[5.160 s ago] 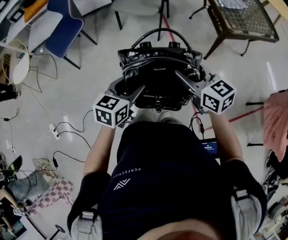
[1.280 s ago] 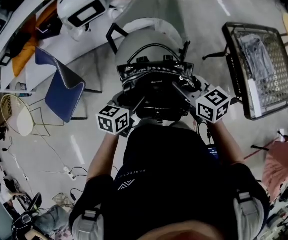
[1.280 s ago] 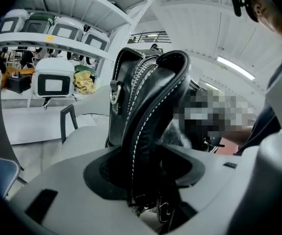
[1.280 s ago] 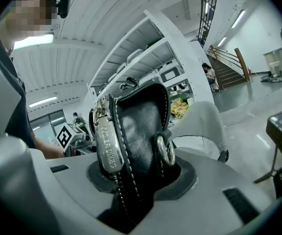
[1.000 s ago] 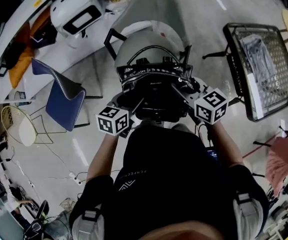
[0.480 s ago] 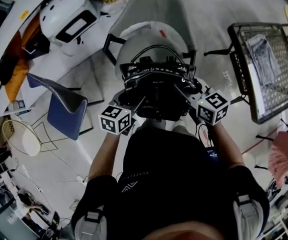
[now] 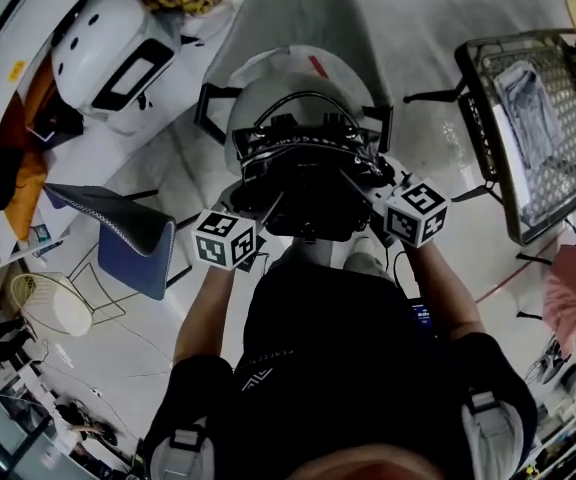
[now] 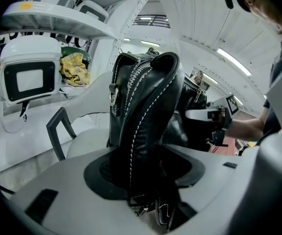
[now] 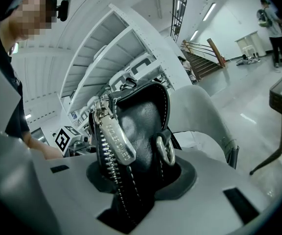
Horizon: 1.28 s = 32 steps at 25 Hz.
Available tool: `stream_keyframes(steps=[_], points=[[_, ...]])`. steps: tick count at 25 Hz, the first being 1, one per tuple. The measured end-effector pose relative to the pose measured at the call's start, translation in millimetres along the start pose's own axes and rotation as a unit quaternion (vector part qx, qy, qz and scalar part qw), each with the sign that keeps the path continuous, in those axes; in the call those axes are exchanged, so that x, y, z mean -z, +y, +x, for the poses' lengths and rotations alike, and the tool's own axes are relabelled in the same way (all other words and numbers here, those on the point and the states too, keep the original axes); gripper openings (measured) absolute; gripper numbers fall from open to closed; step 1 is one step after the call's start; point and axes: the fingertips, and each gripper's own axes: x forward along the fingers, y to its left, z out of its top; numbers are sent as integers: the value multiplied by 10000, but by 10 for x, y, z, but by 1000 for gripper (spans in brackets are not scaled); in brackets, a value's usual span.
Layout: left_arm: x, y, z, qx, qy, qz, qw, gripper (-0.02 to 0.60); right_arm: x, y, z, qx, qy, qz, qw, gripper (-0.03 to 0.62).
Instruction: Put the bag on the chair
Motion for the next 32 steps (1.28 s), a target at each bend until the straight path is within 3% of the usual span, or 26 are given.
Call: stream_keyframes(steps=[17,27,32], points=[[-113,616,674,401,767,264,9959,224,152,-633,514,772,-157,610,9950,155],[-144,914,905,332,1094,613,9916,224,331,-886,757,1076,-391,882,9895,155],[8,1039,1090,310,1373,771,9870,222,565,-1029,855,1362,-377,1059,9843,155]])
